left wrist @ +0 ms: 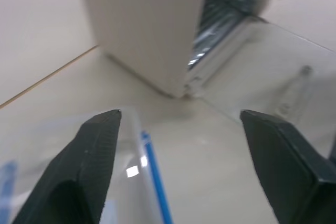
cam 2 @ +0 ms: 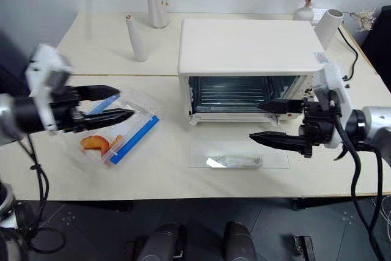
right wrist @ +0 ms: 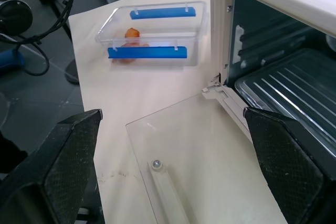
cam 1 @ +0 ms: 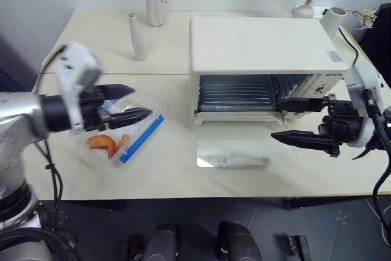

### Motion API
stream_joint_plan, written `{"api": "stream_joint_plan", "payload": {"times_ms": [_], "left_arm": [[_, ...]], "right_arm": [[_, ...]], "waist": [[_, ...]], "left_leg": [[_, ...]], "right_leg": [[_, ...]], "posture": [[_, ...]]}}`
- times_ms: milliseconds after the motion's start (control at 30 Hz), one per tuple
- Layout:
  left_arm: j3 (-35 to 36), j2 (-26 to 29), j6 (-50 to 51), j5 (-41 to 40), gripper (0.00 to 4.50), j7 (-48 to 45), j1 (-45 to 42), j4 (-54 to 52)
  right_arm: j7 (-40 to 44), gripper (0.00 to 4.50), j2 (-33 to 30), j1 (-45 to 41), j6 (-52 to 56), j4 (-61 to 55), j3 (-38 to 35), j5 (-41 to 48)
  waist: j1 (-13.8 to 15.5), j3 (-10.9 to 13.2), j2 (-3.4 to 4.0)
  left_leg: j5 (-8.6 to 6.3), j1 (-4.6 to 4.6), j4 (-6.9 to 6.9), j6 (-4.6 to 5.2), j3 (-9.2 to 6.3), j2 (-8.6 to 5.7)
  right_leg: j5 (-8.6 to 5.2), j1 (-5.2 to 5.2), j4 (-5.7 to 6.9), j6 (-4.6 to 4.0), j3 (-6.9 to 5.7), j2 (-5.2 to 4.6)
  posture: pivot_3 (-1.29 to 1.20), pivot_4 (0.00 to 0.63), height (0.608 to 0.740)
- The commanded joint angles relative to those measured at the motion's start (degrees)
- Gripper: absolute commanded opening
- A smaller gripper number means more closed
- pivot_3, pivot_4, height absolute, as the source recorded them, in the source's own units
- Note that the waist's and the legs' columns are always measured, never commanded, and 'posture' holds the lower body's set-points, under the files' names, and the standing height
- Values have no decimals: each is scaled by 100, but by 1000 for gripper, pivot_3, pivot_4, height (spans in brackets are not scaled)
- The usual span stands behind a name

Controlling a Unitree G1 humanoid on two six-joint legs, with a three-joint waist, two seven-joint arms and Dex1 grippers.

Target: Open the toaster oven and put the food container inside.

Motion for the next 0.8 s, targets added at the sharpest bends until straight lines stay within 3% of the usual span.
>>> {"api": "stream_joint_plan", "payload": {"times_ms": [33, 167, 300, 567, 667, 800], "left_arm": [[1125, -648, 143, -419, 4461, 952, 813, -807], [2013, -2109, 143, -592, 4461, 2601, 1288, -1578], [2495, -3079, 143, -1220, 4461, 4422, 1158, -1600], [2614, -4824, 143, -1678, 4461, 7347, 472, -1600], [2290, -5196, 143, -1649, 4461, 8058, 312, -1496], [2160, -5160, 143, -1905, 4461, 8879, 176, -1008]], "right_arm": [[307, 4500, 122, -368, -344, 266, 245, -312], [549, 4500, 368, -739, -601, 610, 647, -677], [728, 4500, 574, -1013, -661, 803, 858, -841], [764, 4500, 743, -1046, -593, 749, 808, -945], [617, 4500, 732, -884, -482, 566, 610, -843], [431, 4500, 708, -643, -347, 277, 381, -702]], "waist": [[2, 3, -7], [30, -1, -17], [41, -3, -18], [37, -6, -29], [49, -6, -31], [50, -6, -31]], "left_leg": [[1, -2, 1, -2, -3, 1], [1, -5, 13, -8, -10, 2], [1, -11, 29, -9, -29, -3], [-4, -11, 28, -10, -25, -9], [-4, -16, 28, -10, -25, -12], [-4, -15, 26, -10, -20, -13]], "right_leg": [[0, 0, 0, 0, -4, 0], [0, 3, 3, 0, -5, -3], [0, 12, 6, 0, -14, -5], [1, 13, 5, 0, -14, -10], [1, 9, 5, 0, -16, -8], [1, 7, 4, 0, -12, -7]], "posture": [[0, 150, 740], [0, 150, 740], [0, 150, 740], [0, 150, 740], [0, 150, 740], [0, 150, 740]]}}
